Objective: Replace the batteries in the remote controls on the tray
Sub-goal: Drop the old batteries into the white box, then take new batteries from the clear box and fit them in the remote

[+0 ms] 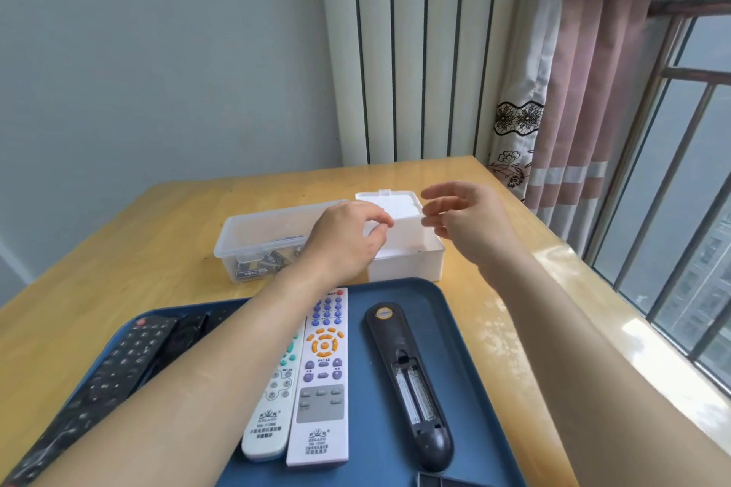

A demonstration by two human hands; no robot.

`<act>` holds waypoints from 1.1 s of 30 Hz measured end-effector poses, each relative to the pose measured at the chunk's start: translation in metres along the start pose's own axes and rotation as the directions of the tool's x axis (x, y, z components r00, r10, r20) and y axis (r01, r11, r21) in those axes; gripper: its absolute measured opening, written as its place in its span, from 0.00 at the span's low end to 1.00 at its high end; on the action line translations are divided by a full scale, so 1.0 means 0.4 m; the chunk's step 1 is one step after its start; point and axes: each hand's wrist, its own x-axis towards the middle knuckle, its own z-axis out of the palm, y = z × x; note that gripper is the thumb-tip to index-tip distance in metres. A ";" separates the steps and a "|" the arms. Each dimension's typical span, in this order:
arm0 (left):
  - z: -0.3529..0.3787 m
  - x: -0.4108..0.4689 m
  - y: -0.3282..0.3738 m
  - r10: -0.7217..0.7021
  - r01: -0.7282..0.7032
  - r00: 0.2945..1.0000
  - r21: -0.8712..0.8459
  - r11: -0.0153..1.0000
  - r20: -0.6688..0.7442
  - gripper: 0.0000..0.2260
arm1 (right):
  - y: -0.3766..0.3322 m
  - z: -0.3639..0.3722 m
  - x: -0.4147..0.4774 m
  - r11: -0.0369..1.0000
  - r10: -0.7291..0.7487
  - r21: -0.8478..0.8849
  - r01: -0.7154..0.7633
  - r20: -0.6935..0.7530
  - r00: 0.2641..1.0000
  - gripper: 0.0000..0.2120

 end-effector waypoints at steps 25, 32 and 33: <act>-0.117 -0.374 0.065 0.053 -0.107 0.950 0.163 0.981 0.307 0.10 | -0.061 0.064 -0.319 0.322 0.253 -0.898 0.298 0.385 0.887 0.18; -0.225 -0.215 -0.126 -0.071 0.031 0.994 0.414 0.910 0.084 0.11 | -0.125 0.143 -0.173 0.269 -0.272 -0.810 0.521 0.455 0.848 0.14; -0.231 -0.190 -0.163 -0.095 0.050 0.992 0.456 0.889 0.077 0.15 | -0.123 0.178 -0.140 0.233 -0.307 -0.790 0.567 0.494 0.813 0.14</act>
